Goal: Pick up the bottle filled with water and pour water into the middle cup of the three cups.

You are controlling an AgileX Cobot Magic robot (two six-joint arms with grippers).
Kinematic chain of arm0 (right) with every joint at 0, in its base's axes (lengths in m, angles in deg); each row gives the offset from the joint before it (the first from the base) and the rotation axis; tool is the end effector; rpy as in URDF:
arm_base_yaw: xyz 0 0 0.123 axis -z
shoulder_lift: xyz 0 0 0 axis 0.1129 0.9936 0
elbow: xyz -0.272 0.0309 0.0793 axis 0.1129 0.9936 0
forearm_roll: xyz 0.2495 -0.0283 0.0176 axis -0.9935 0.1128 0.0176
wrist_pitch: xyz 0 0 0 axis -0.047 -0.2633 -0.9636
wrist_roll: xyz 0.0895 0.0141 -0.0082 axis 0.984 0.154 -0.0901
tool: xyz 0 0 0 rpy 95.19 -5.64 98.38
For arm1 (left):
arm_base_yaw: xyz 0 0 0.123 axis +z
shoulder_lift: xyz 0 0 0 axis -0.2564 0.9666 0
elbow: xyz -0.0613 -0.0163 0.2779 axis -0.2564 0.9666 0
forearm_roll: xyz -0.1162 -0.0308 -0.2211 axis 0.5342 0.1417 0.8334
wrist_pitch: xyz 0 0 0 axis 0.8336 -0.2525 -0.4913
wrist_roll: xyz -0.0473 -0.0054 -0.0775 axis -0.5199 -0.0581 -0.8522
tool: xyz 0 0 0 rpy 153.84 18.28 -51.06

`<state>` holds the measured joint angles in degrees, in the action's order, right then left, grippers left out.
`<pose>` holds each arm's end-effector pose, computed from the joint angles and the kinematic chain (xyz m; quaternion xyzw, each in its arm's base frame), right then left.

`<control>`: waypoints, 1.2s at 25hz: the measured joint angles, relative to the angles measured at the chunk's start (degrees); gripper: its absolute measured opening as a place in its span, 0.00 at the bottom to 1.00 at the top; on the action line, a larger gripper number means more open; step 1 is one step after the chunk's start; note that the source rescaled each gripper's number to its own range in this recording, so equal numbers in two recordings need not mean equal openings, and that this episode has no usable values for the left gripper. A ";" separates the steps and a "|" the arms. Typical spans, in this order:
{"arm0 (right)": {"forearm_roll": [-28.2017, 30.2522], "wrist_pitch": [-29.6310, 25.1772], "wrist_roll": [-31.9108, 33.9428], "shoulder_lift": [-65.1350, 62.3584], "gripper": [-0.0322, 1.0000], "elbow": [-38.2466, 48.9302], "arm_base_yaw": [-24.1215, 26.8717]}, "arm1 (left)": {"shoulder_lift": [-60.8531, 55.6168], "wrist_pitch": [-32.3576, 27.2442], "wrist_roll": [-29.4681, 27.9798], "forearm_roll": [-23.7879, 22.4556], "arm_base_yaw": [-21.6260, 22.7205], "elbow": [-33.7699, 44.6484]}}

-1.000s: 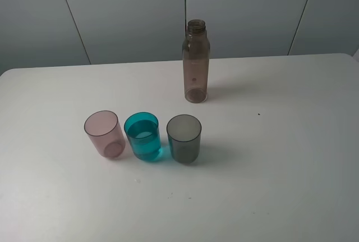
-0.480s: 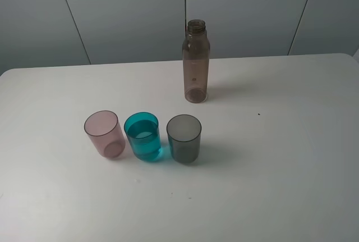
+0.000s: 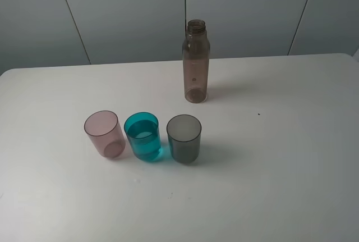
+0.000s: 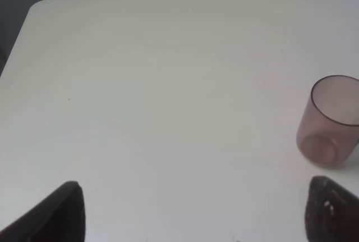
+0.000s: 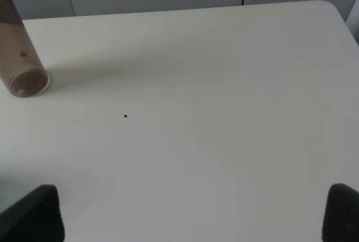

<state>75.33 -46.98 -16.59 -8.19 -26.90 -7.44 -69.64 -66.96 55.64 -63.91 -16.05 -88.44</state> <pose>-0.0072 -0.0012 0.2773 0.0211 0.8604 0.0137 0.5089 -0.0079 0.0018 0.2784 -0.0013 0.8547 -0.0012 0.5192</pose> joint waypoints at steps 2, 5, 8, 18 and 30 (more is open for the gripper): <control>0.00 0.00 0.00 0.00 1.00 0.00 0.00 | 0.00 0.00 0.00 0.00 0.00 0.00; -0.81 0.00 -1.29 0.00 1.00 0.00 0.00 | 0.00 0.00 0.00 0.00 0.00 0.00; -2.98 0.00 -3.72 0.00 1.00 0.00 0.00 | 0.00 0.00 0.00 0.00 0.00 0.00; -6.34 0.00 -8.44 0.00 1.00 0.00 0.00 | 0.00 0.00 0.00 0.00 0.00 0.00; -7.90 0.00 -11.27 0.00 1.00 0.00 0.00 | 0.00 0.00 0.00 0.00 0.00 0.00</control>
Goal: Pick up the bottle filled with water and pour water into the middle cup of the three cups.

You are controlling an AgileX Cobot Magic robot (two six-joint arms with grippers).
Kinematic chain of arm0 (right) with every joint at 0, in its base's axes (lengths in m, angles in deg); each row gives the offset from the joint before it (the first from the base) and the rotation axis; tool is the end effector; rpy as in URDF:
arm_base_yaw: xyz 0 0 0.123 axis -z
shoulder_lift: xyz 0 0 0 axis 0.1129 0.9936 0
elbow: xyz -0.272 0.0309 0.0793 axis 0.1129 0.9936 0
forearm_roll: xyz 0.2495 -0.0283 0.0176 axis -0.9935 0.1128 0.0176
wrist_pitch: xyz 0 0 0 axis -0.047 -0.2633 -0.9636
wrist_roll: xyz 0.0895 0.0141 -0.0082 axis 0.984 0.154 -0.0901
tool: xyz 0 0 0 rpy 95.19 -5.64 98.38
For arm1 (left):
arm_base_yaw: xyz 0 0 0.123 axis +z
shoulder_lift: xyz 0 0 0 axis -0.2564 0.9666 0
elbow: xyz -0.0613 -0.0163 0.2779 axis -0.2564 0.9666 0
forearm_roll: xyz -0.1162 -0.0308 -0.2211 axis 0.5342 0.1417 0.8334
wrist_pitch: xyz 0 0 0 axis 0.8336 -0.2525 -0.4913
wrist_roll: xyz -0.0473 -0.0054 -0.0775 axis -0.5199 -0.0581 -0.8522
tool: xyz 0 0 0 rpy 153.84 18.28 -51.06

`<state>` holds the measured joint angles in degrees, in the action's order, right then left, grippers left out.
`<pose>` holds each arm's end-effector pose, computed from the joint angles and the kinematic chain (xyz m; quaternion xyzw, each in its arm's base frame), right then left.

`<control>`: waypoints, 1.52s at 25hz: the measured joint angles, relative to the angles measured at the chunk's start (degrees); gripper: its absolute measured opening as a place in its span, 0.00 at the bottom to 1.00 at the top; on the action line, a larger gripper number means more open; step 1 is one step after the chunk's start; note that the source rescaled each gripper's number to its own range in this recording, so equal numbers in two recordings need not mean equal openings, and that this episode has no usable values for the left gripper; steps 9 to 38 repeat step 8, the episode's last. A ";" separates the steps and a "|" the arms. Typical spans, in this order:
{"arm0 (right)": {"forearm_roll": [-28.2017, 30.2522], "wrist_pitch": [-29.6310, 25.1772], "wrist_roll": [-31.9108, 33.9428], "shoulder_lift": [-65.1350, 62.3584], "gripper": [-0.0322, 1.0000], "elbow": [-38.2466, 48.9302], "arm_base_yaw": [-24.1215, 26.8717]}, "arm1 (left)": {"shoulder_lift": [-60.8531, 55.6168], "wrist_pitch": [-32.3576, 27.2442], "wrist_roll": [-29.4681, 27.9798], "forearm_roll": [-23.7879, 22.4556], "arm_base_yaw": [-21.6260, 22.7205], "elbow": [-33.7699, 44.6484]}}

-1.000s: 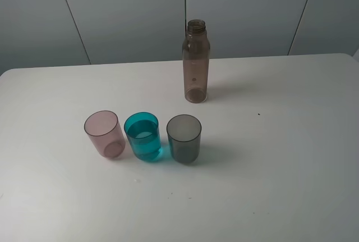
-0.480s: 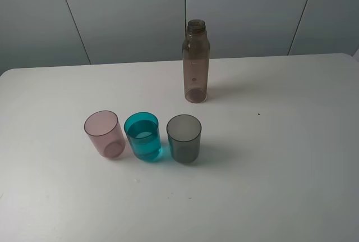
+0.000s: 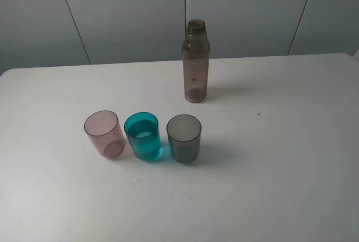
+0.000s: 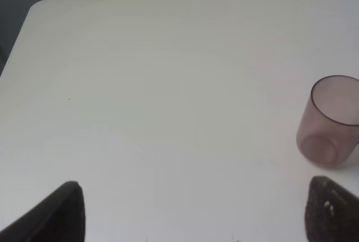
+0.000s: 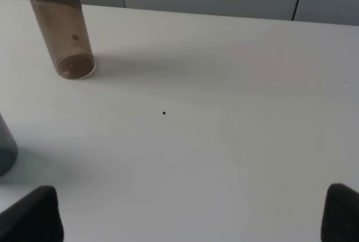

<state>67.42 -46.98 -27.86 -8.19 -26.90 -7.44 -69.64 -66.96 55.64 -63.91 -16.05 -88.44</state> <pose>-0.0077 0.0099 0.2779 -0.0675 0.8564 0.0325 0.5108 -0.0079 0.0018 0.2784 -0.0013 0.8547 -0.0012 0.5192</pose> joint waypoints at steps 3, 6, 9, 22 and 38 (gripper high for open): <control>0.00 0.00 0.00 0.00 1.00 0.00 0.00 | 0.00 0.00 0.00 0.00 0.00 0.00; 0.00 0.00 -0.05 0.00 1.00 0.00 0.00 | 0.00 0.00 0.00 0.00 0.00 0.00; 0.00 0.00 -0.15 0.00 1.00 0.00 0.00 | 0.00 0.00 0.00 0.00 0.00 0.00; 0.00 0.00 -0.15 0.00 1.00 0.00 0.00 | 0.00 0.00 0.00 0.00 0.00 0.00; 0.00 0.00 -0.15 0.00 1.00 0.00 0.00 | 0.00 0.00 0.00 0.00 0.00 0.00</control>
